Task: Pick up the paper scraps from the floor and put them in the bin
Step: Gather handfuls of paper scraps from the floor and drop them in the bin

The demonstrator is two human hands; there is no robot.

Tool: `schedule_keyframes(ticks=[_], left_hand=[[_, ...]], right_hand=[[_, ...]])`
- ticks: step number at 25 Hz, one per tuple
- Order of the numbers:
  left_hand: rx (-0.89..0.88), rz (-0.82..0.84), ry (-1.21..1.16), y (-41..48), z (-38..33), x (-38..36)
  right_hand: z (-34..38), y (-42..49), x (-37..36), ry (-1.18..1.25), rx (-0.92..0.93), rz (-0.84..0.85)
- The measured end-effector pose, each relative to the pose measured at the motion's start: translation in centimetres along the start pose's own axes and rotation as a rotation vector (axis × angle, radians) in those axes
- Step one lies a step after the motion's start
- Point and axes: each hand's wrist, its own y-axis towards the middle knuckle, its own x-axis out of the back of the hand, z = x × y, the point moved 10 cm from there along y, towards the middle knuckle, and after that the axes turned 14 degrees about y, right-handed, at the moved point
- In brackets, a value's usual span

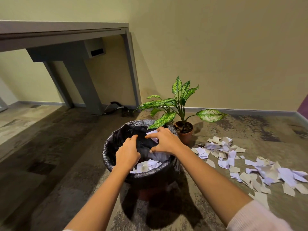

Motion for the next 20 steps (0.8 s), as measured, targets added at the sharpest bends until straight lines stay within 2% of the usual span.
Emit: schedule_keyframes(ticks=[2,8,14,18,20], left_hand=[[-0.008,-0.045,0.005,-0.1,-0.8,1.1],[-0.068,-0.158,-0.075,-0.7,-5.2,4.3],[-0.279,-0.281,-0.112,-2.2,-15.1,5.8],[-0.464,-0.23,-0.093,-4.8,-22.3,2.7],[-0.5,-0.185,-0.096,-6.1,-24.6,-0.1]], right_hand=[[0.0,-0.3,0.9,0.024,0.017,-0.015],[-2.1,-3.0,5.4,0.122,0.032,-0.253],[-7.6,-8.2,8.6,0.102,-0.051,-0.37],[-13.3,-11.9,9.5,0.078,-0.167,-0.38],[-16.5,-13.9,9.0,0.09,-0.238,-0.378]])
